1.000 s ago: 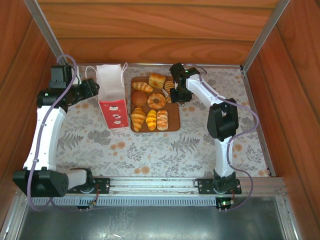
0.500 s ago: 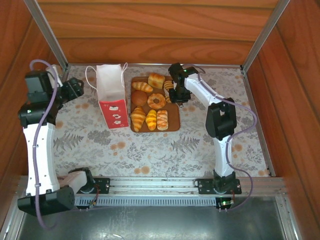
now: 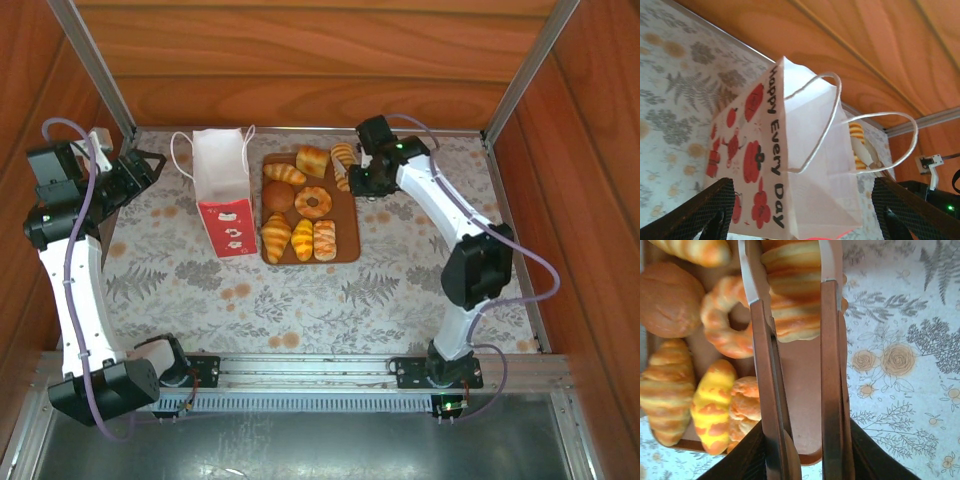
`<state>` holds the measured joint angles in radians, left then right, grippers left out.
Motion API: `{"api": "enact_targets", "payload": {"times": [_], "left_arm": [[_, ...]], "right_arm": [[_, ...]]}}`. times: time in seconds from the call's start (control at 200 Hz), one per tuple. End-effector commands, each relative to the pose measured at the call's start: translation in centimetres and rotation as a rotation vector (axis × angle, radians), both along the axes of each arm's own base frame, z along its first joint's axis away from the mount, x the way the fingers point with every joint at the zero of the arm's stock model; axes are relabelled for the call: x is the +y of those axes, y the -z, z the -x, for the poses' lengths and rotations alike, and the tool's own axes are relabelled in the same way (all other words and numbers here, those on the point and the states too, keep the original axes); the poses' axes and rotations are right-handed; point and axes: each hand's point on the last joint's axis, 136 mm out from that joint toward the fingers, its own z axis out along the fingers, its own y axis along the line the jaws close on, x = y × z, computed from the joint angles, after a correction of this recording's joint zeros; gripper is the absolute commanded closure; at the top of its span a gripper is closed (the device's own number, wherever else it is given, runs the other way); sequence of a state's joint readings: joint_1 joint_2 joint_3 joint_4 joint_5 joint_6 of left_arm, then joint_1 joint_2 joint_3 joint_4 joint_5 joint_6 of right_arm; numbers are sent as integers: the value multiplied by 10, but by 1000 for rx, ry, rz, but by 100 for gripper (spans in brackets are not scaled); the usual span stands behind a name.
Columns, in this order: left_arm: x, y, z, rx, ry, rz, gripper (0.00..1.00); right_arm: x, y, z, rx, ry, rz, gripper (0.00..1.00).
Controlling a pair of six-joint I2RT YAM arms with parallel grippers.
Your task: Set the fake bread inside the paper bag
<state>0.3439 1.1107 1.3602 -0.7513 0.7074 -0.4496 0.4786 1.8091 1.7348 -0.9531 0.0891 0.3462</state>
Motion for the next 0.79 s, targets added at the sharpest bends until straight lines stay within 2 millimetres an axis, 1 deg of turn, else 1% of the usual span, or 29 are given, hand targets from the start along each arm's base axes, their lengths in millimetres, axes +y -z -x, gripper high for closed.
{"api": "enact_targets", "payload": {"times": [0.0,0.035,0.055,0.065,0.08,0.235,0.325,0.395,0.535,0.745,0.79], "left_arm": [[-11,-5,-3,-24,73,74,25],[-12,-4,-4,-24,81,79,25],[-12,-4,-4,-24,86,83,25],[-13,-4,-5,-23,90,85,25],[-14,-3,-5,-23,97,88,25],[-22,11,-12,11,157,151,27],[-18,17,-19,18,137,137,29],[-15,16,-25,4,135,129,31],[-16,15,-38,-13,152,139,36],[-23,20,-52,-2,191,161,44],[-25,20,-54,-3,200,161,46]], "right_arm": [[8,-42,2,-116,-2,-108,82],[10,-53,4,-146,-7,-142,83],[12,-54,4,-150,-10,-157,82],[12,-66,8,-176,-14,-179,82],[14,-74,10,-193,-19,-202,82],[34,-140,29,-353,-94,-420,83],[42,-173,40,-429,-141,-495,83],[51,-195,50,-480,-180,-550,83],[76,-225,67,-538,-274,-657,83],[123,-257,92,-632,-425,-762,84],[135,-261,98,-637,-458,-785,84]]}}
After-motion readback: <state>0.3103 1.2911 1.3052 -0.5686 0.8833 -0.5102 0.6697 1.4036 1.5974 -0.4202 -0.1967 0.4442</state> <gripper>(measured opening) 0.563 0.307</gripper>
